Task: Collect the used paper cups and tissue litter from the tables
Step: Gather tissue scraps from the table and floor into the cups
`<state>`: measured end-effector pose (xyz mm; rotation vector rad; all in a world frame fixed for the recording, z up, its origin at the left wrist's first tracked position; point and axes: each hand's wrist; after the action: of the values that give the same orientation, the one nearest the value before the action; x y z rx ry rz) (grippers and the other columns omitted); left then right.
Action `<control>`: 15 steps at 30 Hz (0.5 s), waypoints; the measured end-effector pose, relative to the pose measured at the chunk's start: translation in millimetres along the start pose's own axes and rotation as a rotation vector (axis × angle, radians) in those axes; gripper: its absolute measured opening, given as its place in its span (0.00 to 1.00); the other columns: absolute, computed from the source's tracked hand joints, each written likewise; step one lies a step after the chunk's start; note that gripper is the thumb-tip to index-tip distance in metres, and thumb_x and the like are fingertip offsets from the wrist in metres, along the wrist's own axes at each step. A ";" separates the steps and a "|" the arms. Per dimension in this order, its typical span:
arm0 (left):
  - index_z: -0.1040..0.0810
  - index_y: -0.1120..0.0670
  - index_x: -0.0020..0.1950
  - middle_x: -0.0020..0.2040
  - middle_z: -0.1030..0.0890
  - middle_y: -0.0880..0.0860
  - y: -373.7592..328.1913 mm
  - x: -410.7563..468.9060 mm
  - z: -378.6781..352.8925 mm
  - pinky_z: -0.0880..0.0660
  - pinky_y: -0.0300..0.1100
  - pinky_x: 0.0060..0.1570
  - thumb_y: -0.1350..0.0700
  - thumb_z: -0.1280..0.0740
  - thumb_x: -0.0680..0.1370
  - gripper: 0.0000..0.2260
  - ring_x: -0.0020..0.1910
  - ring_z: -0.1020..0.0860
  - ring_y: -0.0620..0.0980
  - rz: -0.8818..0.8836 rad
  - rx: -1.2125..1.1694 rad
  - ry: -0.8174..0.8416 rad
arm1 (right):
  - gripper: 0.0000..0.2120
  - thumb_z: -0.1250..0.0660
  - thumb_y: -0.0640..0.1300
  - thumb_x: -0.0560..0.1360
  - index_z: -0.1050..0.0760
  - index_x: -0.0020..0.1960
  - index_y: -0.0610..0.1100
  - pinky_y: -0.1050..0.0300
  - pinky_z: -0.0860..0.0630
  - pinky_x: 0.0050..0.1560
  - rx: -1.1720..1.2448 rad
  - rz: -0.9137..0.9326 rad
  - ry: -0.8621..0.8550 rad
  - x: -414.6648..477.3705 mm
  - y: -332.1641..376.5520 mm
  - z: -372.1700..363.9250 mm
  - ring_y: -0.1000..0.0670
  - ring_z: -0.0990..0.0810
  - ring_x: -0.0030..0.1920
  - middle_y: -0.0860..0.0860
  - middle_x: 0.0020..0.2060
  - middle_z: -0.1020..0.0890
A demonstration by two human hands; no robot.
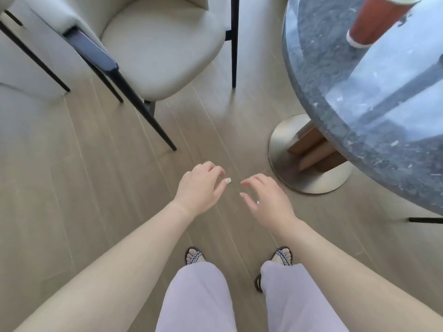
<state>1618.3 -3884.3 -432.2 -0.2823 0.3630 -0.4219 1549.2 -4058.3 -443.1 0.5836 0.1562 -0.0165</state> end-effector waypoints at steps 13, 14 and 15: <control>0.25 0.52 0.56 0.54 0.24 0.51 75.6 127.1 -233.9 0.27 0.46 0.46 0.48 0.44 0.80 0.12 0.54 0.26 0.53 -0.005 -0.115 -0.090 | 0.14 0.34 0.46 0.73 0.26 0.58 0.45 0.51 0.28 0.53 -0.031 -0.065 -0.072 84.7 -171.1 -205.0 0.46 0.28 0.56 0.47 0.55 0.26; 0.25 0.52 0.56 0.54 0.24 0.50 80.8 139.6 -253.1 0.27 0.45 0.46 0.48 0.44 0.80 0.12 0.54 0.26 0.53 -0.018 -0.113 -0.092 | 0.14 0.34 0.47 0.73 0.26 0.58 0.45 0.50 0.28 0.54 -0.032 -0.070 -0.079 92.6 -186.5 -220.2 0.46 0.28 0.56 0.48 0.55 0.26; 0.25 0.52 0.56 0.53 0.24 0.50 85.8 152.1 -271.1 0.28 0.44 0.45 0.48 0.44 0.80 0.12 0.53 0.26 0.52 -0.034 -0.116 -0.101 | 0.15 0.34 0.47 0.73 0.27 0.59 0.45 0.50 0.28 0.55 -0.031 -0.078 -0.086 100.5 -201.2 -234.6 0.46 0.28 0.57 0.48 0.56 0.27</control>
<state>1669.5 -3928.4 -747.5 -0.4216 0.2839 -0.4190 1603.1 -4094.3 -761.6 0.5449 0.0953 -0.1144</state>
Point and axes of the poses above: each hand's wrist, its own x-axis towards the middle knuckle, its own z-axis out of the back of the hand, y = z × x
